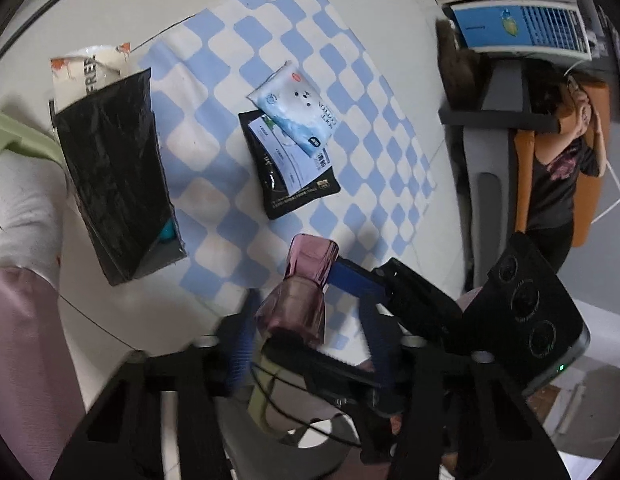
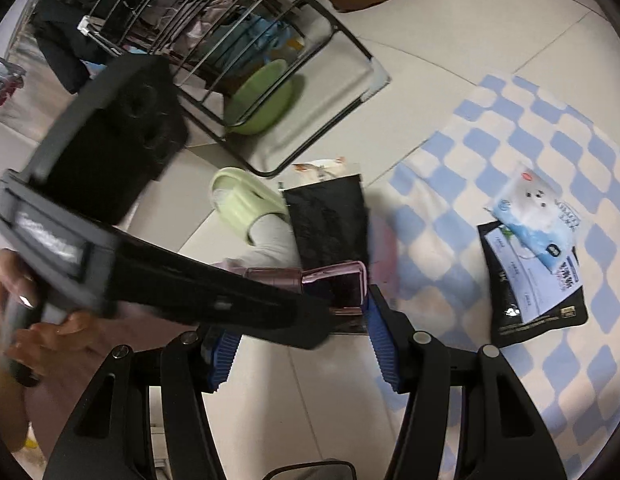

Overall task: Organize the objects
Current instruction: 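Hand the pink bottle to the left gripper, which drops it into the pink box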

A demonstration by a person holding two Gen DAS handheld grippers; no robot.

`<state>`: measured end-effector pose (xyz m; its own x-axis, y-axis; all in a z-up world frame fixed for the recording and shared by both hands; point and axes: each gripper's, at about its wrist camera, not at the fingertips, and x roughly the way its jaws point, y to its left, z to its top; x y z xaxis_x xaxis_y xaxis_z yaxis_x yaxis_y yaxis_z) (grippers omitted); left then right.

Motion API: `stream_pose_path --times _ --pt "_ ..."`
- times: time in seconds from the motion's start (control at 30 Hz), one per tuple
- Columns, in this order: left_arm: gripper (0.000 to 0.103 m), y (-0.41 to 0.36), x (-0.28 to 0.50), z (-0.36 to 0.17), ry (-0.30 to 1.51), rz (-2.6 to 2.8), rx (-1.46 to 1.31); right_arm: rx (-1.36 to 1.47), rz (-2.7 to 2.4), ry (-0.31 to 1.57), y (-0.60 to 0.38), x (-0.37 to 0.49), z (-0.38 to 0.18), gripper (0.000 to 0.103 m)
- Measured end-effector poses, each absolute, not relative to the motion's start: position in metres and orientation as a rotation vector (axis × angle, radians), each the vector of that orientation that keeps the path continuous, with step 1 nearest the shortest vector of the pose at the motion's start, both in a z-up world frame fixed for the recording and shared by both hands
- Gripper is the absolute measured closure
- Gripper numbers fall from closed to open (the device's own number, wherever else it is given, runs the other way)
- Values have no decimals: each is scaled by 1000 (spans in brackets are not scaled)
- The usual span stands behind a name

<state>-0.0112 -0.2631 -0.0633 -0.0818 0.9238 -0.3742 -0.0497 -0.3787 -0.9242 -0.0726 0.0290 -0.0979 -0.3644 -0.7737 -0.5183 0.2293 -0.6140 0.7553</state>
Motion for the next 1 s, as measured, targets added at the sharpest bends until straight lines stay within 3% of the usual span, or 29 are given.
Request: stream_pose_path --times 0.03,0.07,0.2,0.37,0.53,0.7,0.73,0.77,0.83,1.0 --pt "76 -267 -12 -66 -1013 1593 -1402 1207 -2033 -770 28 -71 -95 44" --pt "78 -268 -11 -68 -1030 1597 -1406 1215 -2040 -756 26 -70 -94 44" --pt "78 -278 -7 -69 -1048 1646 -1423 1221 -2023 -800 18 -75 -101 44" --pt "78 -298 -4 -77 -1087 1760 -1508 1333 -2048 -790 12 -74 -114 33" --pt "78 -298 -6 -88 -1051 1854 -1668 1706 -2130 -714 23 -85 -163 30" --pt "78 -288 -15 -95 -1066 1841 -1755 2117 -2131 -753 61 -78 -224 27" --pt "74 -288 -16 -96 -1085 1834 -1756 2164 -2145 -728 66 -77 -229 19" --pt "60 -288 -20 -97 -1112 1829 -1763 2213 -2151 -703 71 -75 -235 11" --pt "40 -294 -22 -101 -1130 1845 -1769 2266 -2153 -726 81 -73 -244 10" --pt "36 -296 -19 -100 -1114 1909 -1762 2341 -2115 -855 103 -65 -257 9"
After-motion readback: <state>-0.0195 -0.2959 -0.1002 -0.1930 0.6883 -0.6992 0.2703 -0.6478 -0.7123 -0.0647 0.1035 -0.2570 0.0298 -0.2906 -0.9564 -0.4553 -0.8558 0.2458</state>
